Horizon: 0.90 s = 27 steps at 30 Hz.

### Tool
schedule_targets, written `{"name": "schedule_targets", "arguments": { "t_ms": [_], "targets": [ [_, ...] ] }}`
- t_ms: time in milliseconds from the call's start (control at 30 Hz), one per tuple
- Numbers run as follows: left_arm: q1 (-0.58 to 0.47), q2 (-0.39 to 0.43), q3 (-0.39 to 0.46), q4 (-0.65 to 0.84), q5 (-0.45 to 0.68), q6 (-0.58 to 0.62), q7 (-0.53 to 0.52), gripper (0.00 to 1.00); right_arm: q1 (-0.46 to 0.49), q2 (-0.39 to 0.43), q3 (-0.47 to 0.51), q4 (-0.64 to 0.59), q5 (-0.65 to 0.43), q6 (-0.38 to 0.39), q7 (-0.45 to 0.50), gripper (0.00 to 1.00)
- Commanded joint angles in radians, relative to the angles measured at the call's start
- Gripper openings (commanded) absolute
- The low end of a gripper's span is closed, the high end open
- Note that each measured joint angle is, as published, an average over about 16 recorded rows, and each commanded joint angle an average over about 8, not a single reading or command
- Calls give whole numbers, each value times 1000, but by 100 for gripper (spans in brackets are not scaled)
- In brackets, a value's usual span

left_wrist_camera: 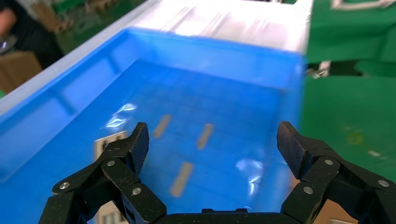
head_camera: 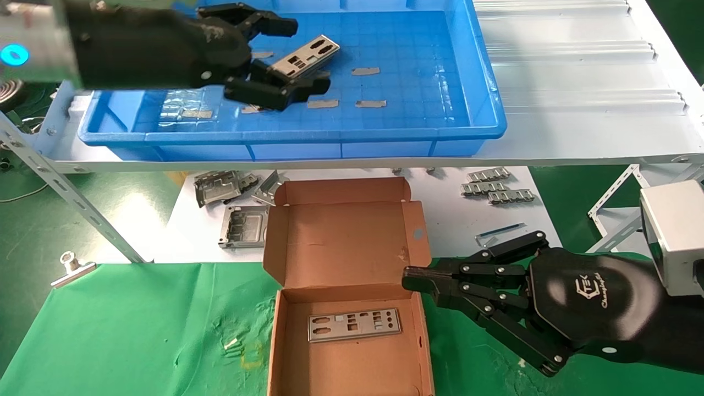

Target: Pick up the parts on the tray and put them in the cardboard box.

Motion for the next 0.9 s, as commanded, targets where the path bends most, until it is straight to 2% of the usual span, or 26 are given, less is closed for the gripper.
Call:
{"name": "schedule_targets", "arguments": {
  "t_ms": [33,200,433,633,900],
  "targets": [
    [-63,50,27,90,47,-11,12,100,0,0,0,0,0,0,0,0],
    [-148,134,60,264,109,-73,38,100,0,0,0,0,0,0,0,0],
    [-201,216,78,429,151,-224,49,100,0,0,0,0,0,0,0,0],
    [-208,255,84,507,164,-311,34,100,0,0,0,0,0,0,0,0],
    [-204,270,85,543,164,-315,6,100,0,0,0,0,0,0,0,0]
  ]
}}
